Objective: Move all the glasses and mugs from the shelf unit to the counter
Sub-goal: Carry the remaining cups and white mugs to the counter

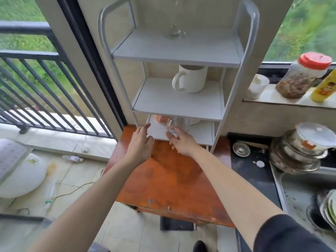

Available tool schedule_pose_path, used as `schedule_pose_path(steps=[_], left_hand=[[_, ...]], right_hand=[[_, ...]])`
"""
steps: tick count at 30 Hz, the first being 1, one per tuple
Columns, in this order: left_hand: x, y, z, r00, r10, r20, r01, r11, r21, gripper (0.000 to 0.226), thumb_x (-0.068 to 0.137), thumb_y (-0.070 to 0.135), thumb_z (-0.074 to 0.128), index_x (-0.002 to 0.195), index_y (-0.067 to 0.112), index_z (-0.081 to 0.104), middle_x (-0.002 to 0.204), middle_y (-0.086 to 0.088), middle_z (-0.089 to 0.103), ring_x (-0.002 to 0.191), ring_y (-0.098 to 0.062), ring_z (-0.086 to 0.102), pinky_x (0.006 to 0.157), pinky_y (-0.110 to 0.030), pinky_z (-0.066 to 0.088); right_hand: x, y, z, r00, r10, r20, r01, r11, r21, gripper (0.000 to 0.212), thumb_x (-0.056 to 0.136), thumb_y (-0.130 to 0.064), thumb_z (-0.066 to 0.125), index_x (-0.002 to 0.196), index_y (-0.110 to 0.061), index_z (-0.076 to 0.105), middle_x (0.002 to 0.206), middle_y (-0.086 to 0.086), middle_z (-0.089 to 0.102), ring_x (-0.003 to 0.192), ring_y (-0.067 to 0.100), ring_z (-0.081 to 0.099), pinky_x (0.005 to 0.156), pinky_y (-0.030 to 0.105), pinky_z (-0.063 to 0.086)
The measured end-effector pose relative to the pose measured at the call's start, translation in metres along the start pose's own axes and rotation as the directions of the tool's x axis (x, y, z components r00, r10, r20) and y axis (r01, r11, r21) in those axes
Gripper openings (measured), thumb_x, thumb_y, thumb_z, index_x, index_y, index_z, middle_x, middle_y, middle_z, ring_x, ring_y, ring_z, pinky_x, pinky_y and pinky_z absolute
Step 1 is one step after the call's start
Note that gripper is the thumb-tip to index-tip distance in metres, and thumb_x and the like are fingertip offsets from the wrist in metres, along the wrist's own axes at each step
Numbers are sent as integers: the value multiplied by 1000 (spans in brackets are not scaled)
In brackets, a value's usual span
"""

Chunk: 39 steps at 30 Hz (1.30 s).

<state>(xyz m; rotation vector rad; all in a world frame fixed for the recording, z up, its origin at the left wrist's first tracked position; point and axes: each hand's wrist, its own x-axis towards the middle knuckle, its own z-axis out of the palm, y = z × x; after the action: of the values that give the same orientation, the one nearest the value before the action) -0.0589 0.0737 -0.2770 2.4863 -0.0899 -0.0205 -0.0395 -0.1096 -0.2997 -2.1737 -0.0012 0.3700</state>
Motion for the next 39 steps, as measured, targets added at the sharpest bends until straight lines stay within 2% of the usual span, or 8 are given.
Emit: schedule_pose_path(steps=[6, 9, 12, 18, 21, 26, 30, 39], left_hand=[[56, 21, 30, 981, -188, 46, 193, 935, -297, 40, 99, 15, 41, 139, 16, 46, 132, -8, 57, 108, -22, 54, 87, -30, 38], [76, 28, 36, 977, -209, 34, 202, 869, -452, 28, 99, 6, 40, 99, 20, 64, 117, -6, 66, 113, -25, 59, 93, -34, 46], [83, 29, 30, 976, -215, 40, 204, 828, -522, 45, 92, -8, 36, 76, 23, 63, 85, 5, 67, 84, -14, 61, 70, -12, 46], [80, 20, 24, 946, -270, 178, 322, 726, -608, 28, 92, 2, 39, 102, 9, 65, 105, -4, 68, 85, -19, 56, 70, -31, 42], [74, 20, 23, 949, -259, 177, 310, 687, -657, 27, 94, 4, 41, 112, 3, 61, 104, -6, 67, 85, -20, 58, 69, -31, 45], [61, 22, 32, 921, -341, 189, 361, 561, -745, 27, 97, 5, 43, 122, 3, 54, 100, -10, 62, 78, -19, 56, 67, -30, 48], [47, 22, 37, 899, -397, 186, 398, 562, -725, 20, 98, 11, 44, 114, 4, 55, 89, -9, 54, 72, -19, 48, 71, -36, 45], [-52, 11, 46, 921, -388, 20, 294, 662, -689, 27, 102, 49, 39, 97, 25, 51, 100, -2, 59, 92, -24, 59, 80, -38, 50]], right_hand=[[-10, 21, -14, 1000, 27, -13, -28, 991, -129, 43, 105, -52, 38, 143, -31, 41, 128, 10, 66, 110, 32, 65, 91, 41, 53], [-9, 24, -15, 999, 19, 43, -18, 1000, -18, 49, 105, -29, 45, 151, -38, 31, 115, 8, 64, 100, 29, 67, 90, 43, 56], [-3, 25, -12, 998, 2, 70, -3, 1000, 24, 55, 104, -18, 44, 153, -39, 30, 108, 7, 63, 96, 29, 68, 91, 46, 58], [0, 21, -5, 982, -5, 187, -29, 984, 177, 54, 101, -17, 52, 148, -38, 37, 101, 3, 64, 96, 22, 67, 77, 28, 53], [-3, 21, -3, 994, 19, 107, -47, 963, 267, 30, 102, -47, 49, 129, -34, 47, 97, 2, 67, 91, 20, 68, 74, 34, 58], [-16, 29, 2, 997, 80, 20, -82, 920, 382, 70, 91, -79, 35, 145, -35, 41, 80, 0, 61, 71, 15, 63, 68, 35, 58], [-27, 32, -2, 991, 135, -10, -119, 907, 405, 80, 74, -90, 33, 129, -35, 51, 83, -2, 63, 76, 16, 65, 79, 44, 61], [-93, 47, 21, 953, 245, -177, -132, 864, 486, 33, 98, -55, 44, 116, -34, 62, 79, -11, 62, 73, 7, 63, 70, 25, 47]])
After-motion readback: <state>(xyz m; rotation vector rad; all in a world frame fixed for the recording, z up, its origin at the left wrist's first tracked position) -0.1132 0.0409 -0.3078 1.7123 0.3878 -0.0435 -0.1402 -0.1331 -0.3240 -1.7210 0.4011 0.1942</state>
